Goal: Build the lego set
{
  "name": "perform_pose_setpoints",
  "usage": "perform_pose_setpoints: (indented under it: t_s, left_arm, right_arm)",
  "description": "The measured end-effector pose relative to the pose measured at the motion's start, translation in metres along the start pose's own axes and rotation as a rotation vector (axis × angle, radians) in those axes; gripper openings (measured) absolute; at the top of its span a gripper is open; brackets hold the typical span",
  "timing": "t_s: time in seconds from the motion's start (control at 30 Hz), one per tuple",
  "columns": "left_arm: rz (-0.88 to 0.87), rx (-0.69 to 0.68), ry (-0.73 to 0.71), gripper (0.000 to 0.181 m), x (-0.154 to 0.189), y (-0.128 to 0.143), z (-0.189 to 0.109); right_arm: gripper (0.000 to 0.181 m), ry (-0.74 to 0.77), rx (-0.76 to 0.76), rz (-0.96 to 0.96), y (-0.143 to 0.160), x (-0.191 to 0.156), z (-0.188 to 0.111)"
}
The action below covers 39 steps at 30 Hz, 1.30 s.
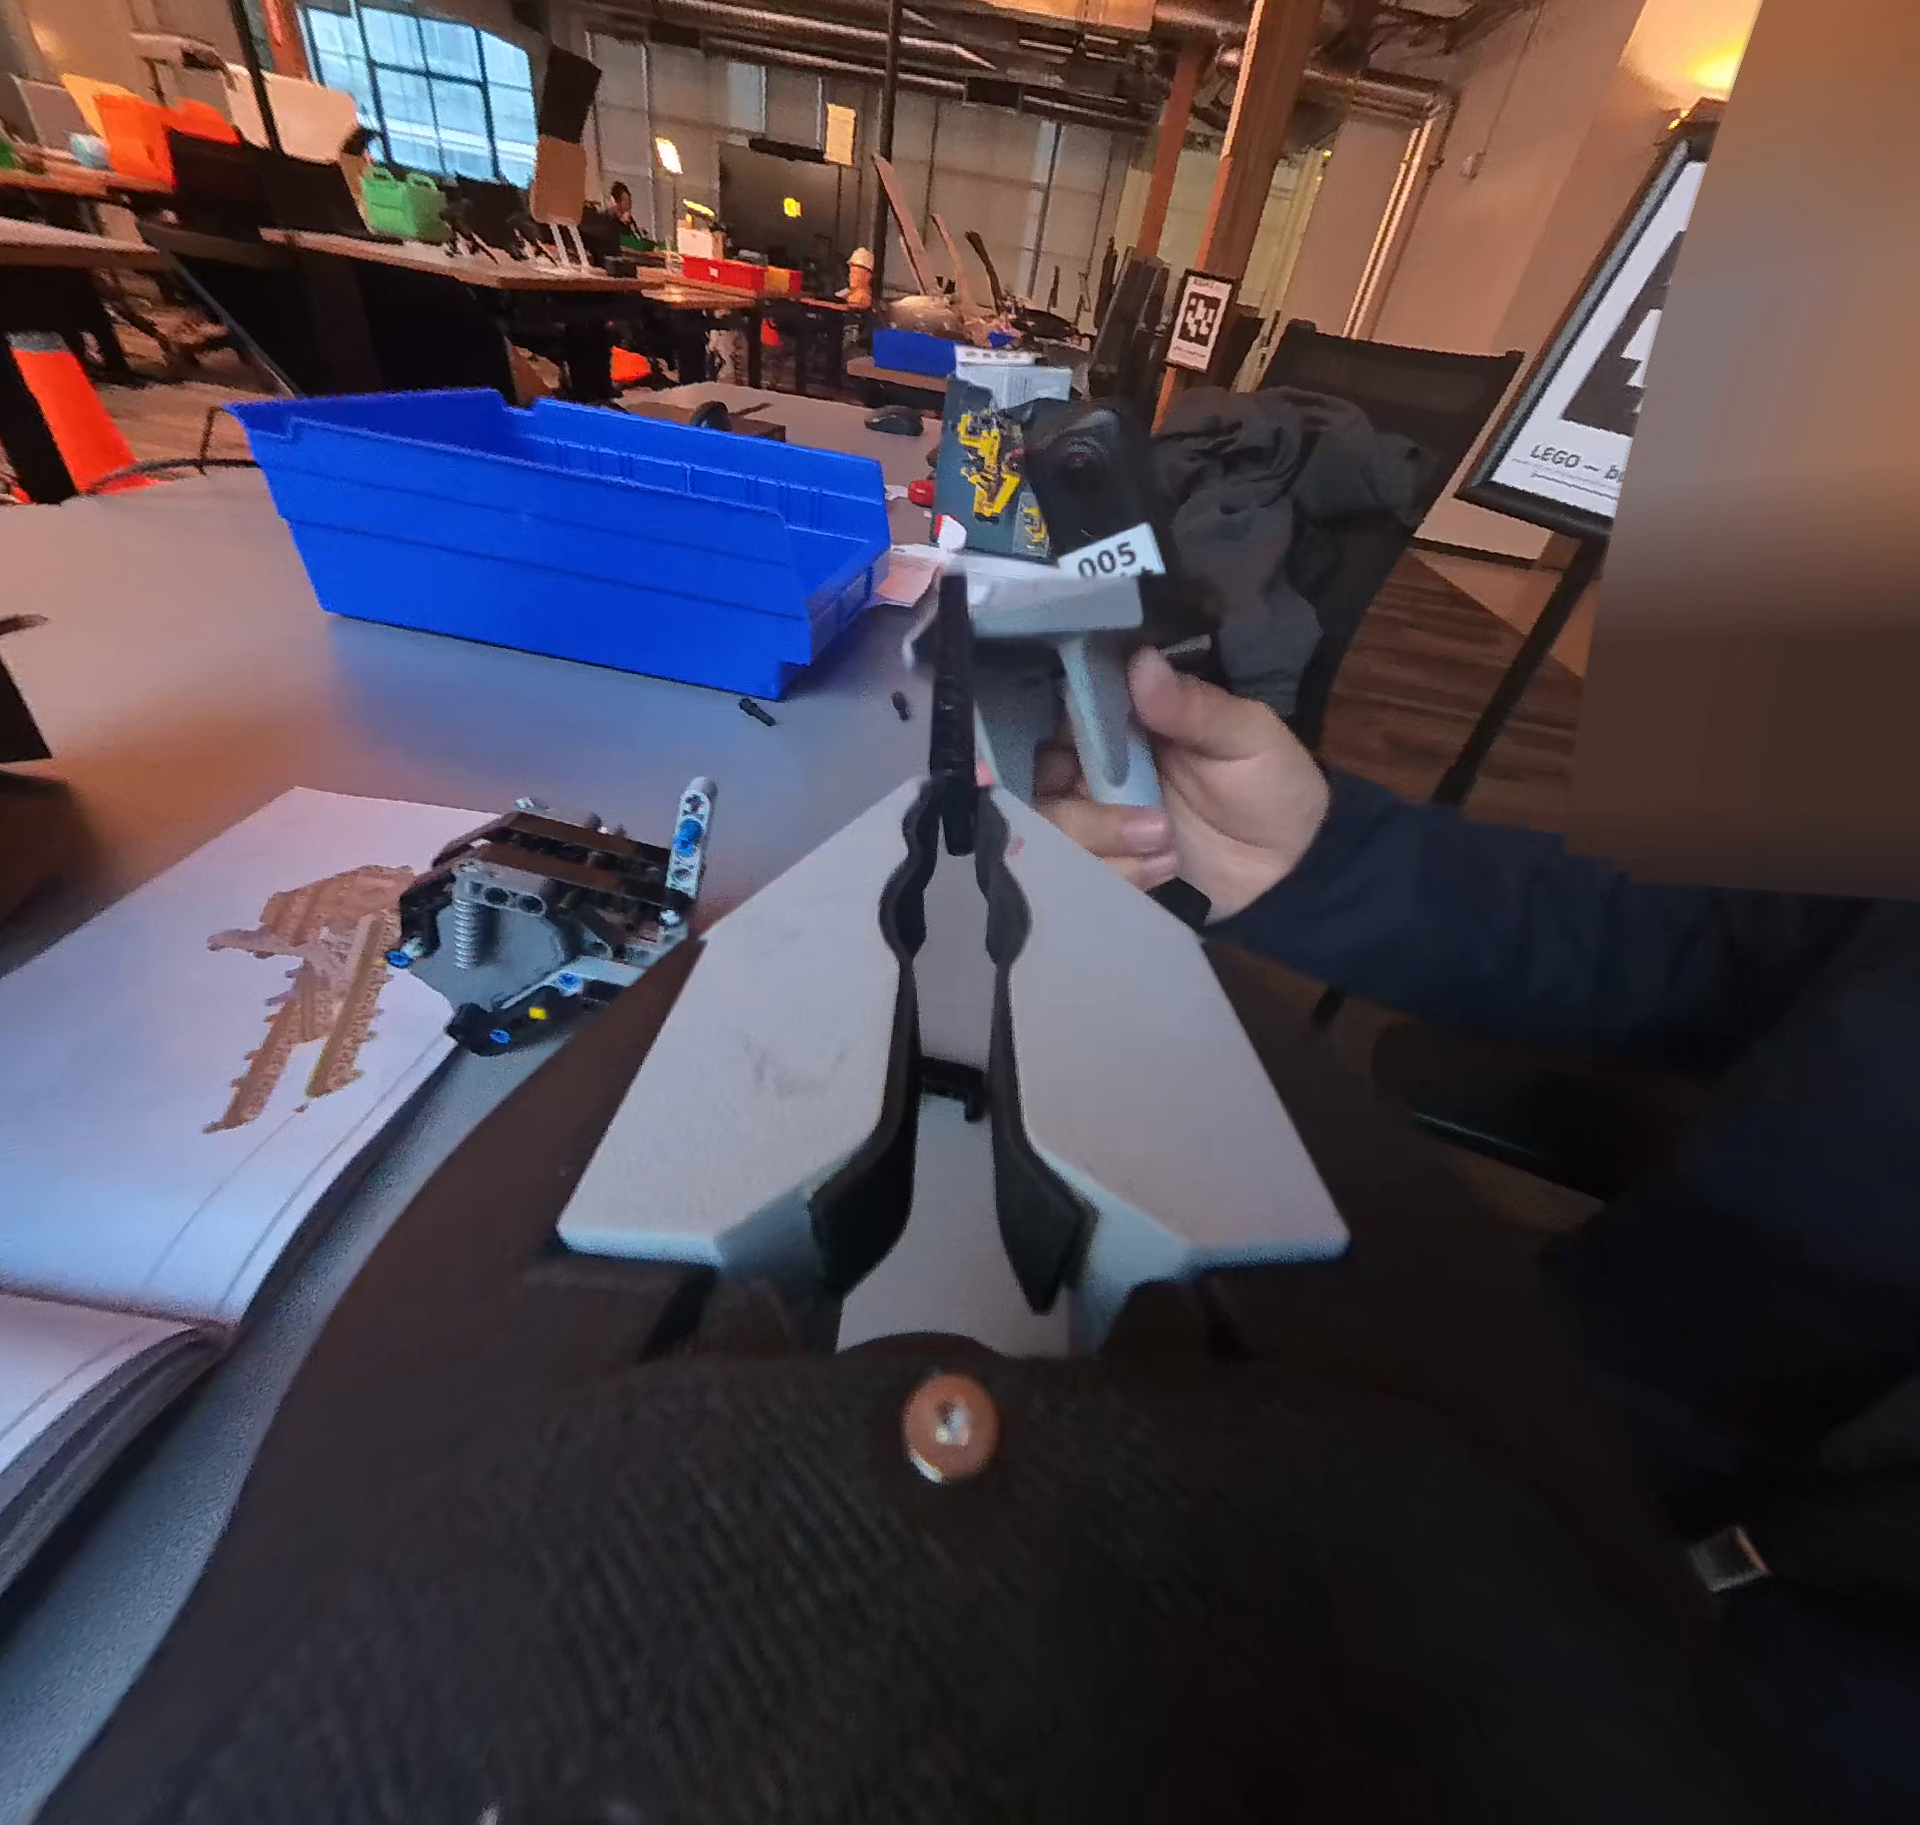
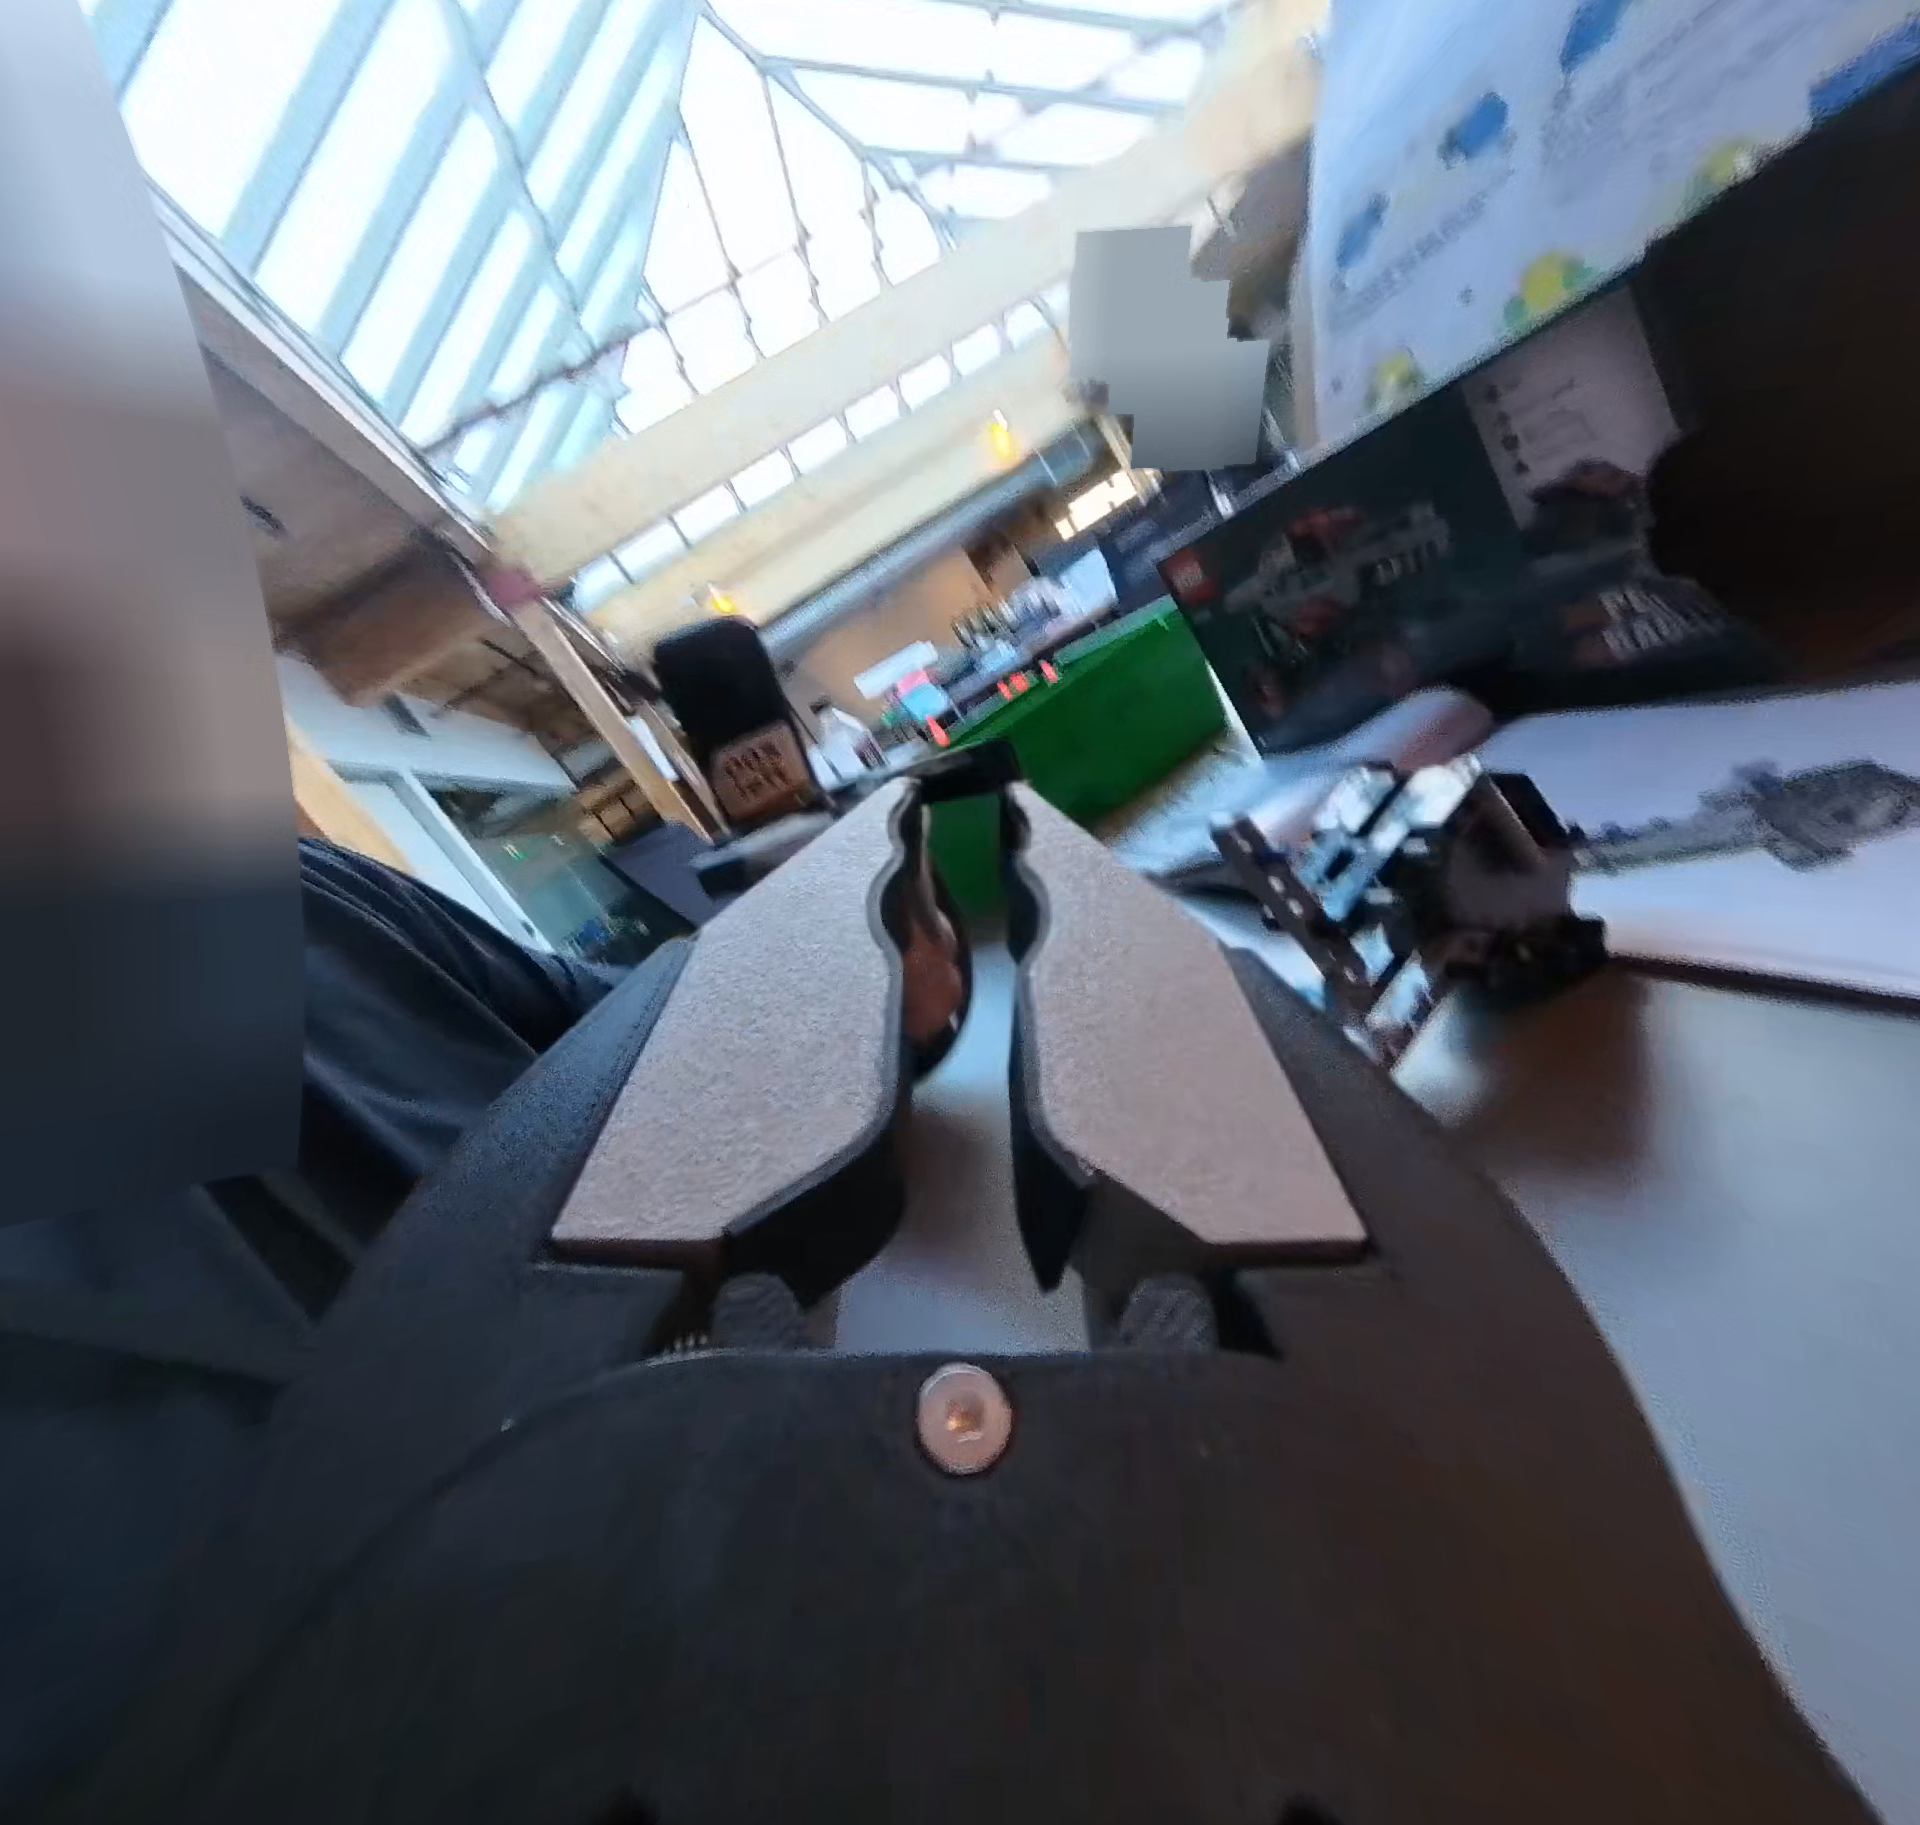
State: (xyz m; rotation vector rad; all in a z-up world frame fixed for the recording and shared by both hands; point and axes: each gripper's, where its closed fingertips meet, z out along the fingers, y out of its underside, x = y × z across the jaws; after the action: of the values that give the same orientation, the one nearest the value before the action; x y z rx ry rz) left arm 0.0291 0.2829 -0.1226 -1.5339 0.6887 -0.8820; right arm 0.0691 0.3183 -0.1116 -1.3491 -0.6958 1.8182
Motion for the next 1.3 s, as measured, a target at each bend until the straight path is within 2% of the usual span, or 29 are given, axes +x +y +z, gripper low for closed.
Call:
perform_pose_setpoints:
  t_s: [0.07, 0.27, 0.47, 0.67, 0.73, 1.0, 1.03, 1.1, 1.17, 1.3]
  left_arm:
    - [-0.061, -0.024, 0.042, 0.005, 0.004, 0.006, 0.003]
    - [-0.248, -0.080, 0.105, 0.005, 0.005, 0.018, 0.007]
    - [-0.355, -0.082, 0.130, 0.004, -0.004, 0.020, 0.000]
    - [-0.406, -0.085, 0.169, 0.004, -0.002, 0.022, 0.000]
    - [-0.414, -0.105, 0.170, 0.005, -0.001, 0.027, 0.002]
    - [-0.437, -0.112, 0.165, 0.004, -0.002, 0.028, 0.003]
    - [-0.453, -0.110, 0.166, 0.008, -0.003, 0.029, 0.002]
    - [-0.505, -0.113, 0.166, 0.029, -0.007, 0.030, 0.002]
    - [-0.539, -0.096, 0.181, 0.027, -0.010, 0.027, -0.001]
    - [-0.536, -0.097, 0.111, 0.022, -0.026, 0.028, -0.007]
  right_arm:
    - [0.000, -0.065, 0.091, -0.005, -0.013, -0.009, -0.002]
    - [0.000, -0.120, 0.151, 0.136, -0.019, -0.002, -0.006]
    - [0.003, -0.066, 0.089, 0.123, -0.010, 0.009, 0.006]
    - [0.021, -0.054, 0.061, 0.116, -0.007, 0.016, 0.014]
    - [0.008, -0.063, 0.046, 0.062, -0.005, 0.011, 0.016]
    - [0.005, -0.096, 0.041, 0.026, -0.010, 0.000, 0.020]
    - [0.005, -0.097, 0.053, 0.042, -0.014, -0.001, 0.018]
    - [0.005, -0.107, 0.058, 0.073, -0.025, -0.002, 0.010]
    - [0.005, -0.051, -0.009, 0.047, -0.034, 0.006, -0.001]
    - [0.004, 0.111, -0.362, 0.067, -0.027, 0.041, -0.028]
